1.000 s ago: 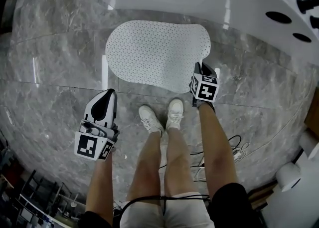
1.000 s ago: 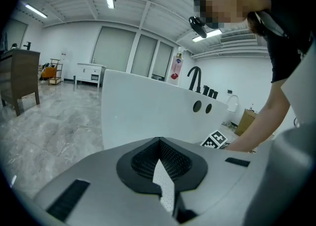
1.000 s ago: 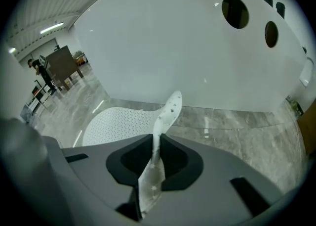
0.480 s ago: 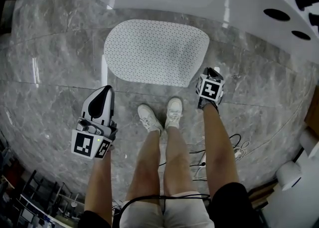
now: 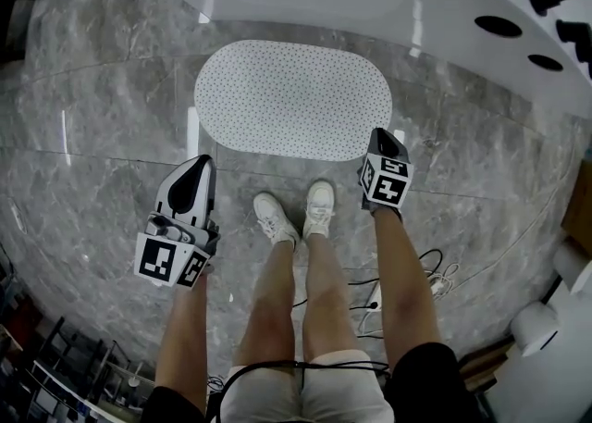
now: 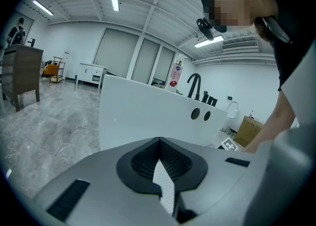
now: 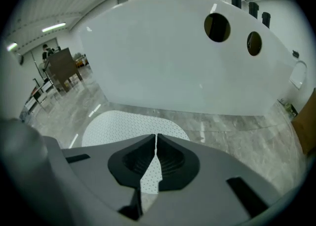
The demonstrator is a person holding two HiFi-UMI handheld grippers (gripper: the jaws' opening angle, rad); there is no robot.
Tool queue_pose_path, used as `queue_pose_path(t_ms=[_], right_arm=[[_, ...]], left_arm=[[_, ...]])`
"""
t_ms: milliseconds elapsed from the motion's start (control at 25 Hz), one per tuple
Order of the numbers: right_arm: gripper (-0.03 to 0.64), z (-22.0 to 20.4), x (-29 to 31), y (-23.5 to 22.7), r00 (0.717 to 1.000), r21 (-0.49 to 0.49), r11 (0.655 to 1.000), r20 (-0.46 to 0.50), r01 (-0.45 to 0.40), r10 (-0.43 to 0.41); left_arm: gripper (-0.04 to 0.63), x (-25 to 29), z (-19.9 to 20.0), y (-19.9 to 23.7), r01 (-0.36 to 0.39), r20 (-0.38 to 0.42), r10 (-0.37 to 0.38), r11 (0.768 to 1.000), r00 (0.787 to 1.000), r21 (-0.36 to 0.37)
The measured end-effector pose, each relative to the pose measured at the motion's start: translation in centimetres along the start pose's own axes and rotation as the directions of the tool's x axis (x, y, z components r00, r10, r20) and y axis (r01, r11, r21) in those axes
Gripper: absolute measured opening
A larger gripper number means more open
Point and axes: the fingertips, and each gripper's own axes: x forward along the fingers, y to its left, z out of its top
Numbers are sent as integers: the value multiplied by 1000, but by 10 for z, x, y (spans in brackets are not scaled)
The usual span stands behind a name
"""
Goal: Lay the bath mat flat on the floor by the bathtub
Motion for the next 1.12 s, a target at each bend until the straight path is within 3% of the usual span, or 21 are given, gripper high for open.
queue_pose_path(t_ms=[160, 400, 680, 920, 1120], right_arm=[[26, 32, -52, 25, 985, -12, 993, 126, -116, 117], [25, 95, -127, 50, 934, -108, 966, 250, -237, 257], [25, 162, -209, 79, 868, -215, 923, 325, -318, 375], [25, 201, -261, 108, 801, -265, 866, 336, -425, 496], [25, 225, -299, 121, 776, -314, 848, 353, -427, 522]], left_arm=[[14, -9, 21, -10, 10, -8, -10, 1000, 1000, 2], [14, -18, 69, -24, 19, 20, -19, 1000, 1000, 12], [14, -32, 123, -31, 10, 58, -11, 1000, 998, 14], [14, -43, 166, -43, 13, 111, -14, 1000, 994, 14], [14, -56, 195, -54, 19, 147, -21, 1000, 989, 13]])
